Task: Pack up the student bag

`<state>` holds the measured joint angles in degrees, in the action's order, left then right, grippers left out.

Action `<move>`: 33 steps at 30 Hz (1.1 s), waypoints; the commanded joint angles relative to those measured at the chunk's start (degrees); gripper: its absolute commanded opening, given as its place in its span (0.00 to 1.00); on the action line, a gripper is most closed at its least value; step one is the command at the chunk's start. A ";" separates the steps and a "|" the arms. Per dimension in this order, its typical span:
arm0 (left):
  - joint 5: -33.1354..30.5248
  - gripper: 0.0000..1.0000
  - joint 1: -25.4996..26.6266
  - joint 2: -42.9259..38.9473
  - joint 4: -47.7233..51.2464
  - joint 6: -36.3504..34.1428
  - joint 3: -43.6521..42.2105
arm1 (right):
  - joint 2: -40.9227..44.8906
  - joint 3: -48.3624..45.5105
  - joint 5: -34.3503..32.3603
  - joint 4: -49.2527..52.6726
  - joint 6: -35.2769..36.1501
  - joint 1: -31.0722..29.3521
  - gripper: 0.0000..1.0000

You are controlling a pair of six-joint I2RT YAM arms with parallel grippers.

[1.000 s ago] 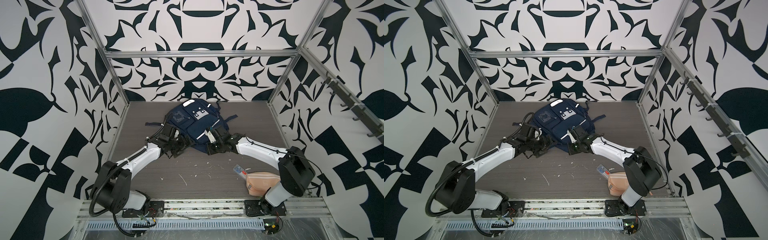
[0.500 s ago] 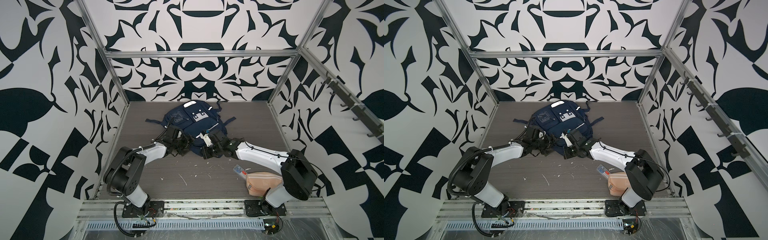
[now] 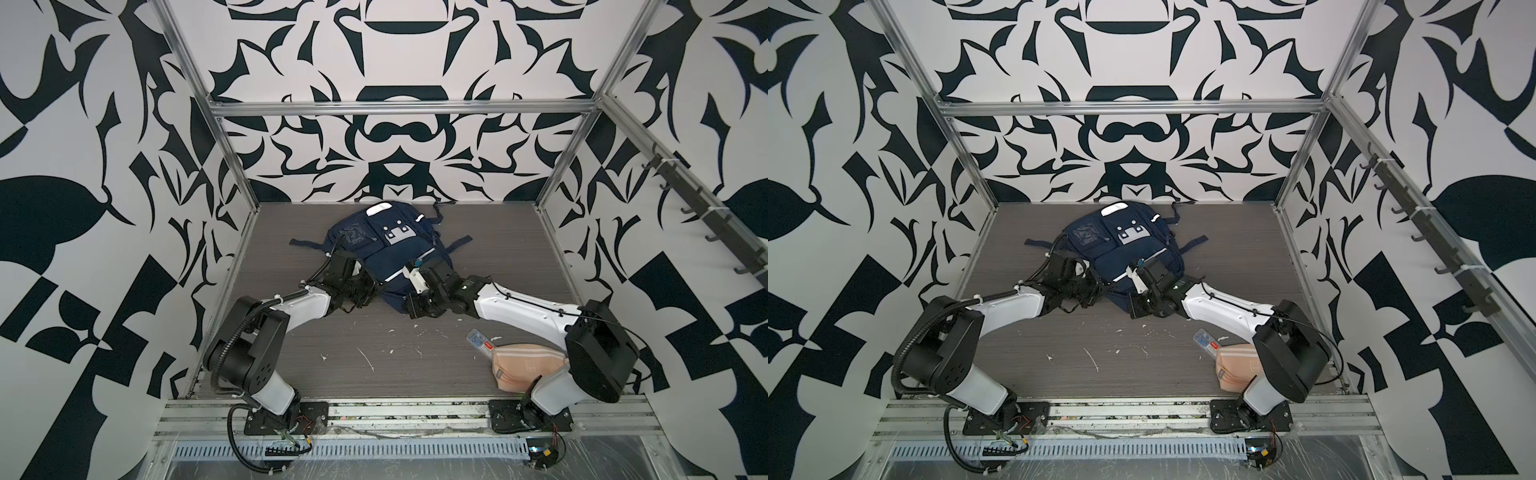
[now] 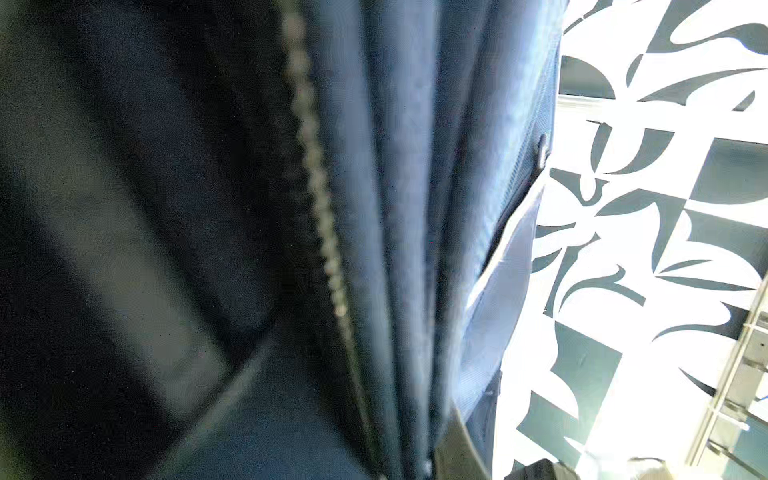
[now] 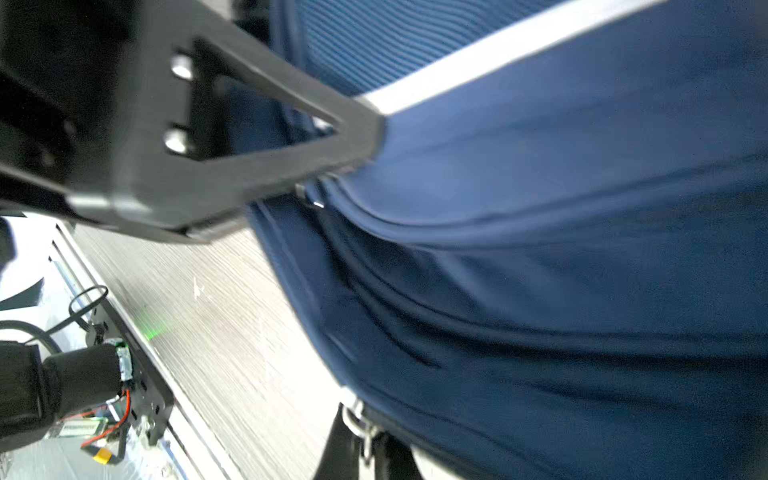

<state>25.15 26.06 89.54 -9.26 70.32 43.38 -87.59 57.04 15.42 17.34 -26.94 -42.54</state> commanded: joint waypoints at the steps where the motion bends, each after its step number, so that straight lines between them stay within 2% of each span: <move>1: -3.56 0.00 -3.04 -3.61 3.67 -2.88 -0.94 | 4.78 0.42 -3.07 7.84 1.88 3.43 0.00; 5: -4.68 0.00 -4.60 -4.68 7.37 -7.00 0.51 | 7.94 -1.46 -3.91 12.20 2.26 9.04 0.00; 10: -6.69 0.00 -5.98 -6.17 11.79 -11.52 1.20 | 8.39 -0.45 -4.83 16.88 6.17 15.39 0.00; 14: -6.85 0.00 -7.51 -7.48 14.22 -15.30 0.90 | 6.28 1.68 -6.66 18.83 9.75 17.34 0.00; 17: -7.30 0.00 -7.52 -7.46 20.34 -21.67 3.72 | 4.27 3.92 -7.67 19.96 11.74 17.33 0.00; 18: -7.37 0.16 -7.52 -6.97 23.38 -24.34 5.55 | 3.78 4.74 -7.33 19.90 12.19 17.04 0.00; 19: -6.94 0.46 -7.37 -6.75 25.95 -26.41 7.09 | 3.36 5.24 -6.64 19.26 12.10 16.66 0.00; 21: -7.29 0.99 -6.79 -7.57 29.55 -28.65 8.65 | 3.30 5.13 -4.25 16.38 10.23 15.93 0.00; 24: -7.23 1.00 -6.04 -11.05 32.99 -29.13 7.56 | 3.09 4.35 0.19 9.88 5.87 13.16 0.00; 28: -6.78 0.99 -4.71 -15.66 39.02 -27.26 4.66 | 0.02 7.97 0.07 7.71 5.12 6.74 0.00; 33: -3.28 0.99 -2.86 -22.03 36.99 -22.24 -0.80 | -4.63 11.20 1.44 4.26 2.89 0.08 0.00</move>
<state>19.90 22.68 69.34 25.28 45.74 45.04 -91.64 64.34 14.87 27.40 -22.13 -39.70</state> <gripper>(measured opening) 0.994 0.078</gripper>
